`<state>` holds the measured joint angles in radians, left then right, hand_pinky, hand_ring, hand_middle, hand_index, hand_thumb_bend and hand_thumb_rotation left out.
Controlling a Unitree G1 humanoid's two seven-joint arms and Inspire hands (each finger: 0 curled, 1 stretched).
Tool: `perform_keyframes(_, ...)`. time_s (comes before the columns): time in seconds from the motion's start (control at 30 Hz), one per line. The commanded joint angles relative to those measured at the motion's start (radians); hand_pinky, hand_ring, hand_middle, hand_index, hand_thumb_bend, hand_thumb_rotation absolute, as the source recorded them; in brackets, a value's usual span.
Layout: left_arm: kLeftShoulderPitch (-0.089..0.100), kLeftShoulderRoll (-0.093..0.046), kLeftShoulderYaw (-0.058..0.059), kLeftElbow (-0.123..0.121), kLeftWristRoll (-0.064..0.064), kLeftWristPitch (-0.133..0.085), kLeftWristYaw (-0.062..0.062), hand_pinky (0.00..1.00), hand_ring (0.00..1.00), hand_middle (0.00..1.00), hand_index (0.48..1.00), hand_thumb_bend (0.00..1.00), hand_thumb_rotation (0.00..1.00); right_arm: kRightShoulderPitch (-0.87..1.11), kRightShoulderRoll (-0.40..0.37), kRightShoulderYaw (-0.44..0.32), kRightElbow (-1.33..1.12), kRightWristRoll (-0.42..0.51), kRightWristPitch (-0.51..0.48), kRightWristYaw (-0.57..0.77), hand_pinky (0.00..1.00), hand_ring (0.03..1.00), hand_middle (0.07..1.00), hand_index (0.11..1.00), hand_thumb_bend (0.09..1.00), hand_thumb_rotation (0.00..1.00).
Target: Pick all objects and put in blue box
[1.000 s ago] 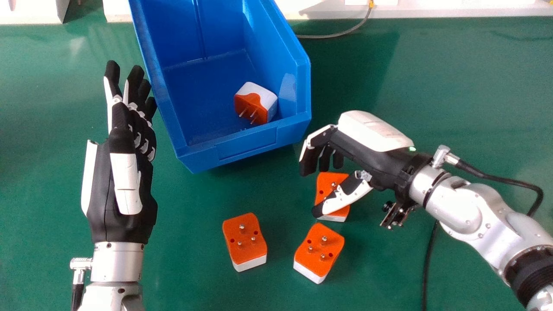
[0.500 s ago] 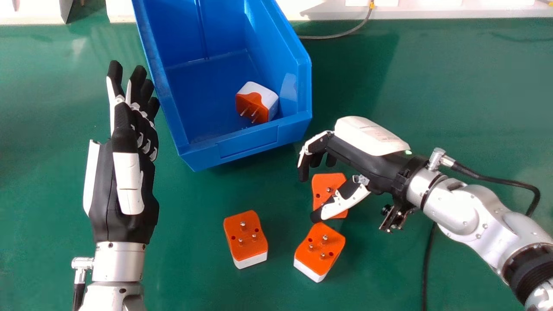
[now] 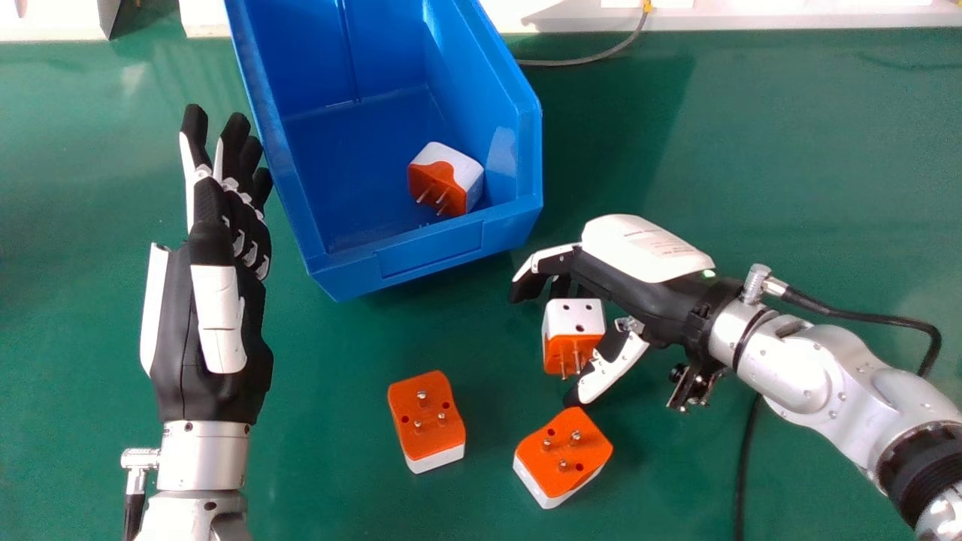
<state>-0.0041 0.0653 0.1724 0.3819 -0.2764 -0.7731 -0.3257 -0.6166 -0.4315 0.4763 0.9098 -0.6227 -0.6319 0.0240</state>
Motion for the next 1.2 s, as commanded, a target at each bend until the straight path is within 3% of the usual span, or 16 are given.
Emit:
perform_keyframes(0.0, 0.000, -0.002, -0.005, -0.019, 0.002, -0.010, -0.004, 1.00, 1.00, 1.00, 1.000, 0.85, 1.00, 0.000, -0.017, 0.003, 0.015, -0.018, 0.015, -0.010, 0.59, 0.660, 0.709, 0.692, 0.853, 0.00)
perform_keyframes(0.13, 0.003, -0.002, -0.005, -0.024, 0.002, -0.009, -0.003, 1.00, 1.00, 1.00, 1.000, 0.85, 1.00, 0.005, -0.009, -0.005, 0.028, -0.022, 0.001, -0.056, 0.58, 0.649, 0.702, 0.690, 0.852, 0.00)
perform_keyframes(0.23, 0.003, -0.001, -0.003, -0.021, 0.000, -0.010, -0.005, 1.00, 1.00, 1.00, 1.000, 0.85, 1.00, 0.002, -0.005, -0.005, 0.045, -0.027, -0.025, -0.098, 0.51, 0.569, 0.620, 0.630, 0.733, 0.00)
perform_keyframes(0.5, 0.001, 0.000, -0.002, -0.013, -0.001, -0.010, -0.007, 1.00, 1.00, 1.00, 1.000, 0.85, 1.00, -0.001, 0.002, -0.011, 0.066, -0.013, -0.054, -0.118, 0.40, 0.453, 0.532, 0.577, 0.603, 0.00)
perform_keyframes(1.17, -0.001, 0.005, -0.001, -0.012, 0.002, -0.004, -0.006, 1.00, 1.00, 1.00, 1.000, 0.85, 1.00, -0.001, 0.013, -0.045, 0.061, 0.028, -0.049, -0.083, 0.35, 0.384, 0.480, 0.541, 0.523, 0.00)
